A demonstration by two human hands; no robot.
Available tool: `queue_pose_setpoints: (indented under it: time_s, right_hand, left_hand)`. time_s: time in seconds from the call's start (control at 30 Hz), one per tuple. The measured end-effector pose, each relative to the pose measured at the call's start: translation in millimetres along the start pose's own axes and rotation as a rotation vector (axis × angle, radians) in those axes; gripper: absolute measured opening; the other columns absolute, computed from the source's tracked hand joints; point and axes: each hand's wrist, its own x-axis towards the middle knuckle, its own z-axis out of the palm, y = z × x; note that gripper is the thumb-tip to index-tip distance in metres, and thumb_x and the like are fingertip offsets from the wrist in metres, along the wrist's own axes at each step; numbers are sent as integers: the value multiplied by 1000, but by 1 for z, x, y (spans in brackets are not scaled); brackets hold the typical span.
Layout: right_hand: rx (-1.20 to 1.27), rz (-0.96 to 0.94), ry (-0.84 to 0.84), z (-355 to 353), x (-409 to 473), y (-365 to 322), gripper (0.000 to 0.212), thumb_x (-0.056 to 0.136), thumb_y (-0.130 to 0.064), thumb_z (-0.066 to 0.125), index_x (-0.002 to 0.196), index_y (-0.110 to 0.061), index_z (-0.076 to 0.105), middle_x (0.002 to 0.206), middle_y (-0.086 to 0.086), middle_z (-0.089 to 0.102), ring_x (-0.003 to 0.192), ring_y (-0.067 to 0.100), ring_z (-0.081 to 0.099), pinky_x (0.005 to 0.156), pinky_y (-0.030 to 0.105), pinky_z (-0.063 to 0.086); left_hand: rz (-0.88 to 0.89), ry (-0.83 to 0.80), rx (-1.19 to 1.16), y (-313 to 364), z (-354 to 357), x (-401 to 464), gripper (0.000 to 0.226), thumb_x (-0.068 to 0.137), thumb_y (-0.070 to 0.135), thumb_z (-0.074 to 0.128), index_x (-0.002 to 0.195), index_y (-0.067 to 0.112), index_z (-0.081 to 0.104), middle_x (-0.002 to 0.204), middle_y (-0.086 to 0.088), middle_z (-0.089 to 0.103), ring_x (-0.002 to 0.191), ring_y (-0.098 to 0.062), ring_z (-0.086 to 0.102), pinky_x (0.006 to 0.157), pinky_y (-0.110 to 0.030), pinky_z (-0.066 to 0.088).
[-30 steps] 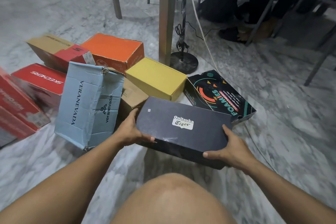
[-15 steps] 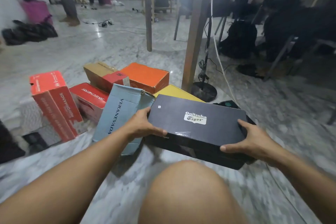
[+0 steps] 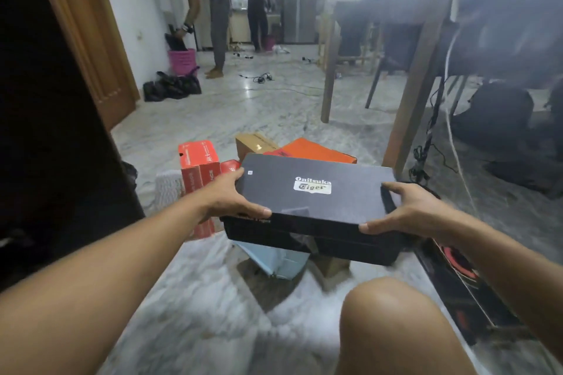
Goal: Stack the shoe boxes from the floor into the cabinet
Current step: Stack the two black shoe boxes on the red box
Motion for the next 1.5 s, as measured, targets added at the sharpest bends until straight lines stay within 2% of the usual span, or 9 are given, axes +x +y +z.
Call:
queue_pose_setpoints:
  time_s: [0.1,0.3,0.43,0.57,0.87,1.07,1.17,1.3,1.5]
  right_hand:
    - [35,-63,-91,17,17,-38,112,34,-48,96,134,-34,48,111,-4,53,71,3,60,51,29,53]
    - [-23,-203,-257,70,43,-123,121,40,-41,97,145,-28,38,101,-9,51,75,16,65,45,33,56]
    - [-38,-305,-377,115,49,-173,118,38,-37,97,142,-28,41,99,-4,61,66,21,71,45,41,58]
    - [-58,-420,-487,165,45,-216,111,33,-42,96,133,-30,49,100,-4,60,69,23,70,46,43,58]
    - [-107,-599,-686,304,39,-295,94,34,-41,97,115,-27,51,102,-7,60,83,15,64,61,40,62]
    - [-97,-699,-834,393,42,-346,93,33,-40,94,116,-32,53,106,-4,65,91,20,66,60,43,62]
    - [-113,-741,-870,434,44,-381,86,44,-32,95,117,-34,50,103,-8,60,87,17,62,51,39,60]
    - [-117,-842,-875,486,44,-427,89,51,-29,94,129,-31,51,96,-13,56,80,10,57,42,23,54]
    - [-97,-988,-801,563,40,-494,90,51,-34,94,132,-27,57,106,-4,61,85,12,57,56,13,47]
  left_hand:
    - [-51,125,25,-12,-39,-19,97,53,28,95,136,25,45,98,26,55,79,15,59,57,2,38]
    - [-253,259,12,-52,-115,-73,118,44,35,97,145,16,39,100,21,58,93,-1,59,83,-18,45]
    - [-352,377,-25,-79,-148,-121,109,46,30,97,141,18,45,93,23,60,82,7,57,66,-10,43]
    - [-473,508,-39,-108,-174,-172,137,30,42,96,149,18,32,132,3,59,112,-11,59,100,-27,45]
    - [-670,732,-157,-195,-209,-266,108,39,26,97,136,24,49,132,5,58,106,-4,56,96,-21,40]
    - [-773,925,-214,-241,-236,-296,96,52,5,93,136,18,49,86,25,51,75,10,45,60,-4,33]
    - [-817,1015,-220,-260,-256,-308,105,51,6,93,142,15,42,106,16,60,82,3,48,73,-8,37]
    - [-839,1129,-205,-288,-286,-325,95,47,6,95,130,22,52,88,21,56,87,-1,56,74,-12,40]
    - [-915,1292,-211,-332,-319,-350,123,44,18,97,149,15,32,141,-2,52,126,-19,50,108,-32,39]
